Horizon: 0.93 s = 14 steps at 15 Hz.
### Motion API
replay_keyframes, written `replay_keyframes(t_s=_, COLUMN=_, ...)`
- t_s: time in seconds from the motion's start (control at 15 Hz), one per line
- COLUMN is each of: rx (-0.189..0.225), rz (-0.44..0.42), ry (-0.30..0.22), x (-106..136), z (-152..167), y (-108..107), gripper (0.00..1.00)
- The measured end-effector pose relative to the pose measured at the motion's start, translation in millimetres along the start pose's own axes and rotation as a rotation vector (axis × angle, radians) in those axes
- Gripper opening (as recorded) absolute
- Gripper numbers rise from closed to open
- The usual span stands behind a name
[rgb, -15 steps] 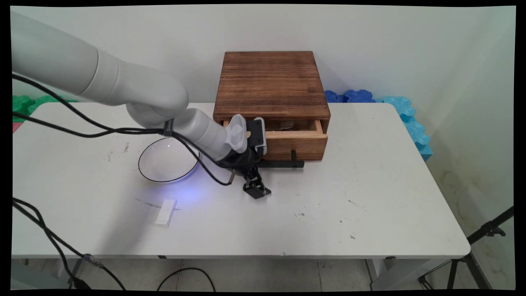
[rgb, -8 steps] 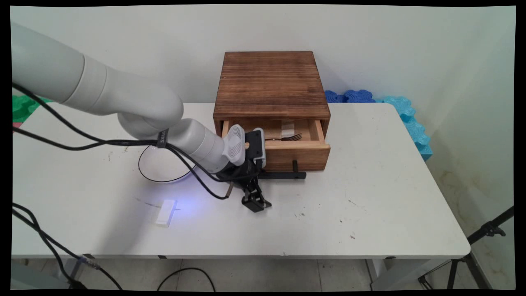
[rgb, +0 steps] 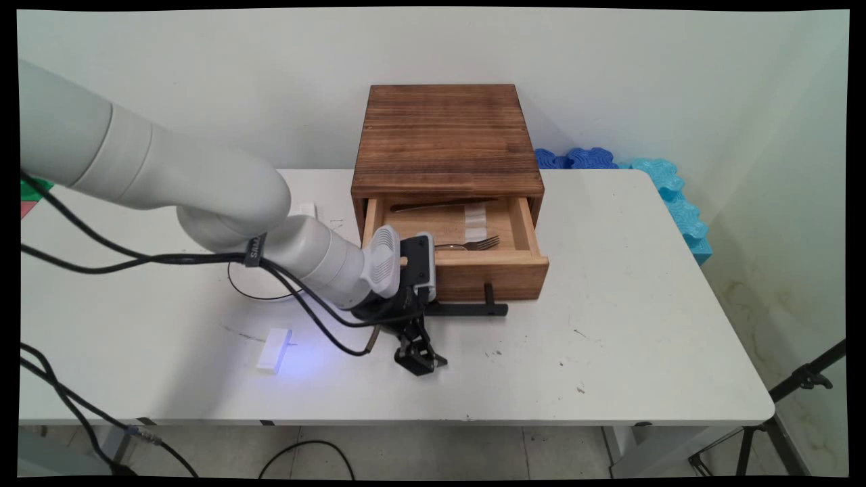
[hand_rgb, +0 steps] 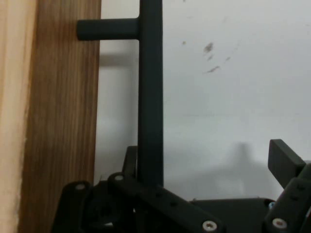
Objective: Open the drawer
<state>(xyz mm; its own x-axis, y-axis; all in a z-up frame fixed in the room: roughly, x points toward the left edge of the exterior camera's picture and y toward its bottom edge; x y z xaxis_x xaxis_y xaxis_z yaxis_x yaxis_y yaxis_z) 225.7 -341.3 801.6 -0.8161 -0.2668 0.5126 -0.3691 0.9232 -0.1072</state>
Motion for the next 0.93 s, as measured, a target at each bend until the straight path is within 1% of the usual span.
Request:
replay_keyframes(t_s=0.33, rx=-0.016, rz=0.003, ry=0.008, x=-1, z=-5, y=20, gripper=1.0)
replay_keyframes(t_s=0.93, rx=-0.039, rz=0.003, ry=0.015, x=-5, z=-12, y=49, gripper=1.0)
